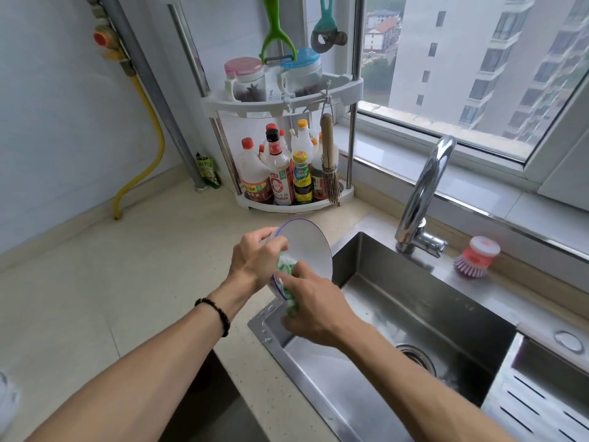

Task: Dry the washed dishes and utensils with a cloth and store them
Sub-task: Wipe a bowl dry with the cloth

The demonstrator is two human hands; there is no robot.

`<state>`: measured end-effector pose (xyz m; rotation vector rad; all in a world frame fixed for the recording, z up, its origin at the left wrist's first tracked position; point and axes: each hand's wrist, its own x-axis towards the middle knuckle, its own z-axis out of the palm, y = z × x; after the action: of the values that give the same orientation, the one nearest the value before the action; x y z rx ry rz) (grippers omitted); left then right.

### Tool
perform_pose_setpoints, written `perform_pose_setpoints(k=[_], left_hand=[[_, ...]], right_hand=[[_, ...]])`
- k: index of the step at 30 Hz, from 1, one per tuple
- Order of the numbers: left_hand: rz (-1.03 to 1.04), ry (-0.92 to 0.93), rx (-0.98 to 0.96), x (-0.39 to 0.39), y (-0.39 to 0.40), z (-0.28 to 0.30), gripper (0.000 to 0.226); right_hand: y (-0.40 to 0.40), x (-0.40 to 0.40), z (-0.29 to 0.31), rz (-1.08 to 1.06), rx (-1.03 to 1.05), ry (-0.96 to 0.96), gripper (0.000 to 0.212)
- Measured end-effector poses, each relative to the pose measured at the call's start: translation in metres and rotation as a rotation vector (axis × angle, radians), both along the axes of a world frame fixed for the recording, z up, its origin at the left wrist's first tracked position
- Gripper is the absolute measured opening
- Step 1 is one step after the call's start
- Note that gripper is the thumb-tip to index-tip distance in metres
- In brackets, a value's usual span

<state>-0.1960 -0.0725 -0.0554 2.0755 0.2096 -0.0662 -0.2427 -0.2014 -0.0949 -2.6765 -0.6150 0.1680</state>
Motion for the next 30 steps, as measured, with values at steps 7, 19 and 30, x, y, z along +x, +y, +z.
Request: perform_pose_setpoints(k=[7, 19, 30], left_hand=[[-0.080, 0.225, -0.166, 0.007, -0.003, 0.015, 0.018], [-0.035, -0.001, -0.215, 0.001, -0.007, 0.005, 0.037], [-0.040, -0.021, -0.066, 0.007, 0.000, -0.002, 0.038]], right_hand=[[-0.022, 0.011, 0.000, -0.057, -0.150, -0.271, 0.022], [-0.024, 0.010, 0.010, 0.075, 0.049, -0.106, 0.069], [-0.014, 0.008, 0.004, 0.146, 0.209, 0.101, 0.093]])
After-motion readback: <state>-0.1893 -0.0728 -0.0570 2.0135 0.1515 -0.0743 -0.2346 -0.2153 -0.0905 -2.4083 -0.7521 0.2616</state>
